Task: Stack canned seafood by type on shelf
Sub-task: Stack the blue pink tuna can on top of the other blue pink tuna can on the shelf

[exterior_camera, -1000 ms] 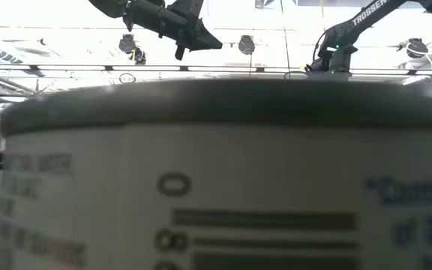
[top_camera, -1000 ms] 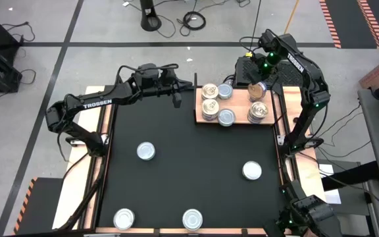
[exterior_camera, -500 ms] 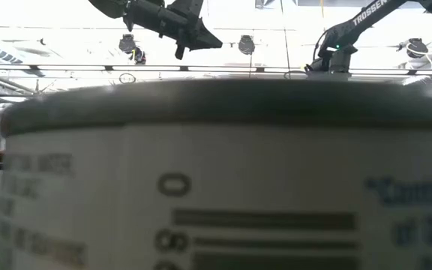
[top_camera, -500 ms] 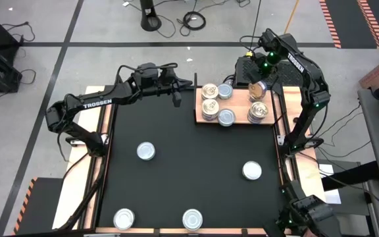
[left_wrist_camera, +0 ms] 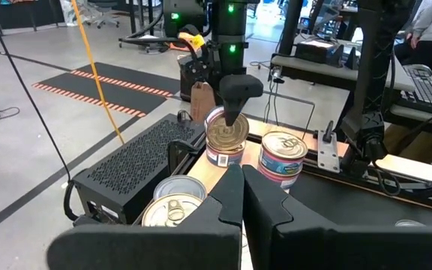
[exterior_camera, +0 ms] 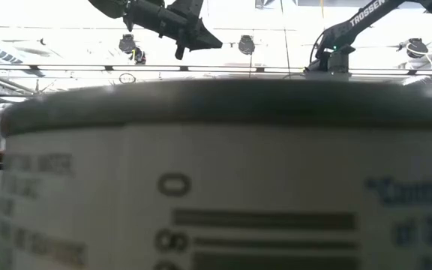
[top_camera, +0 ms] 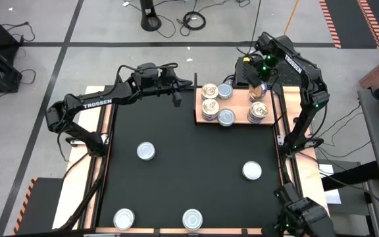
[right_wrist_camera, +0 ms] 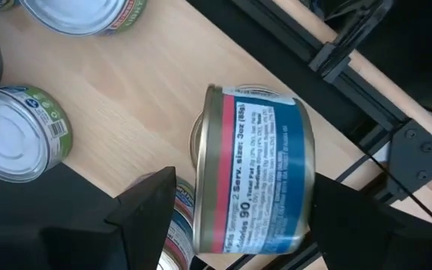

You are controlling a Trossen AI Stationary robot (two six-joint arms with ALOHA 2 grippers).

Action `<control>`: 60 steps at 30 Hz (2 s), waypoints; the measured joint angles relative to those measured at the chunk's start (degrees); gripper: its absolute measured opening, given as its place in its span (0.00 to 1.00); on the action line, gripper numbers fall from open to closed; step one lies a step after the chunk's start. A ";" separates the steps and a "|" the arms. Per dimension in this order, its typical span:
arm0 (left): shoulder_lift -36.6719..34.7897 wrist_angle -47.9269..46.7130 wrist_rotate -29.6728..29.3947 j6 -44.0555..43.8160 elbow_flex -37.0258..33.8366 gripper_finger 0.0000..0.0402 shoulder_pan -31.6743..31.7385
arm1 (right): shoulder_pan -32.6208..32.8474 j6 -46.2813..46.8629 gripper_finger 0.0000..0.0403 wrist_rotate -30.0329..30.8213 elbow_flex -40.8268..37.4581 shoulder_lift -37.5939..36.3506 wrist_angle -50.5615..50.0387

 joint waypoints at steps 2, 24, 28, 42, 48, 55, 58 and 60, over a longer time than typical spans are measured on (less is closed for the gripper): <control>0.00 0.00 0.01 0.02 0.00 0.00 0.00 | 0.08 0.10 0.68 -0.03 -0.51 0.00 0.25; 0.00 6.90 8.45 -7.60 0.00 0.00 0.49 | 0.02 -2.05 0.47 -3.96 5.44 0.03 -3.59; 0.12 10.95 9.52 -19.13 1.63 0.00 2.71 | 0.04 -2.28 0.46 -8.78 8.72 -1.09 -3.22; 21.64 4.46 13.06 -36.01 31.70 0.23 -0.47 | 0.04 -3.36 0.46 -24.79 9.81 -8.97 0.51; 32.65 7.70 26.58 -50.96 40.52 0.32 3.18 | 0.02 -4.81 0.46 -32.51 9.79 -12.80 0.49; 37.97 16.95 31.71 -56.75 43.71 0.51 5.17 | 0.06 -4.52 0.46 -33.48 9.79 -15.87 -0.45; 38.41 15.99 31.42 -52.84 43.65 0.59 4.85 | 0.52 -4.23 0.46 -36.04 9.79 -16.58 -0.43; 38.51 15.64 30.08 -50.65 43.60 0.64 4.23 | 1.23 -4.28 0.46 -39.51 9.79 -16.94 -0.54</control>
